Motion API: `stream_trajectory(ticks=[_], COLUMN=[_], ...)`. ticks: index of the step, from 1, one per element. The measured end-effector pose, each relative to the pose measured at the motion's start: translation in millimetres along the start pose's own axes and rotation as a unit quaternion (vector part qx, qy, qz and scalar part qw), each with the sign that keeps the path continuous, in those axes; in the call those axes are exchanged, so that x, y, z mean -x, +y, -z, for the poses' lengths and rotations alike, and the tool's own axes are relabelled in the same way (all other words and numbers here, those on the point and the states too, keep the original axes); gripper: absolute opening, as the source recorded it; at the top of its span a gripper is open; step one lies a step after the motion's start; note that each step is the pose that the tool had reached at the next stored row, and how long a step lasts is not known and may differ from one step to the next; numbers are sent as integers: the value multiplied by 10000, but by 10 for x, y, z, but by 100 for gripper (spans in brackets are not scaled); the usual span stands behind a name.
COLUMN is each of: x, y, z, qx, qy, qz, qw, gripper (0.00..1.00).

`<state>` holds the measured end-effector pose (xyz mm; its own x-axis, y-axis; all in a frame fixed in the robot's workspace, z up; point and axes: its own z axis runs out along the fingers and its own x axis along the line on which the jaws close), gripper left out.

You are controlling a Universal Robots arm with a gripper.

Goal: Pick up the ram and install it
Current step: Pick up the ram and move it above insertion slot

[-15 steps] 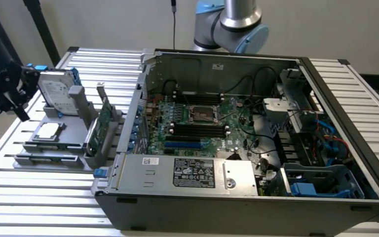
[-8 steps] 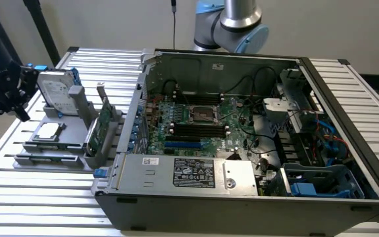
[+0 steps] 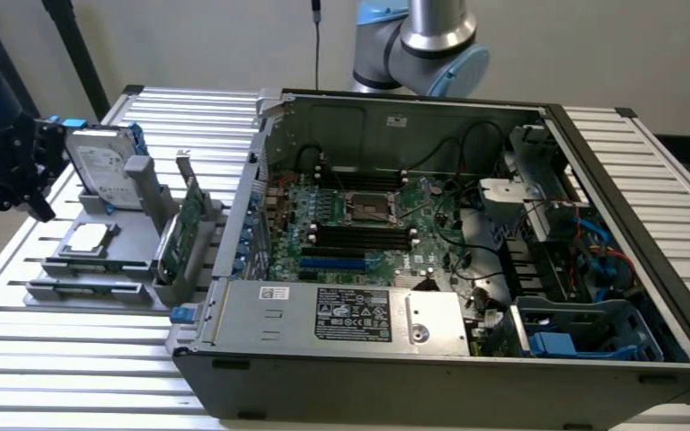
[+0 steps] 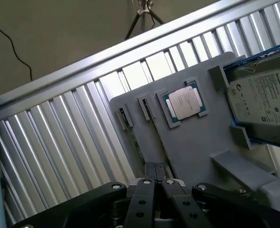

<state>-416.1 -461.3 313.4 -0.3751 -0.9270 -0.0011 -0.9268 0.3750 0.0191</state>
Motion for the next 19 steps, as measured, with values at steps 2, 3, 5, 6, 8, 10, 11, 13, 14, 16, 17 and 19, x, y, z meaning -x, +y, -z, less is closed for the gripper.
stream_trajectory(ticks=[2, 3, 5, 6, 8, 10, 11, 13, 14, 16, 17, 19], x=[0, 0, 0, 0, 0, 0, -2, -13, -22, -40, -49, -61], y=[0, 0, 1, 0, 0, 0, 1, -5, -9, -16, -21, -29], z=[-3, -4, -7, -9, -13, -18, -21, -27, -31, -38, -45, -56], qx=[0, 0, 1, 1, 1, 0, 0, 0, 0, 0, 0, 0], qy=[4, 5, 9, 11, 14, 17, 17, 18, 19, 21, 21, 21], qz=[179, 269, 449, 541, 723, 886, 940, 1013, 1042, 1094, 1122, 1177], qw=[9998, 9996, 9990, 9985, 9974, 9961, 9956, 9949, 9946, 9940, 9937, 9930], gripper=[11, 11, 11, 11, 11, 11, 11, 11, 11, 11, 11, 11])
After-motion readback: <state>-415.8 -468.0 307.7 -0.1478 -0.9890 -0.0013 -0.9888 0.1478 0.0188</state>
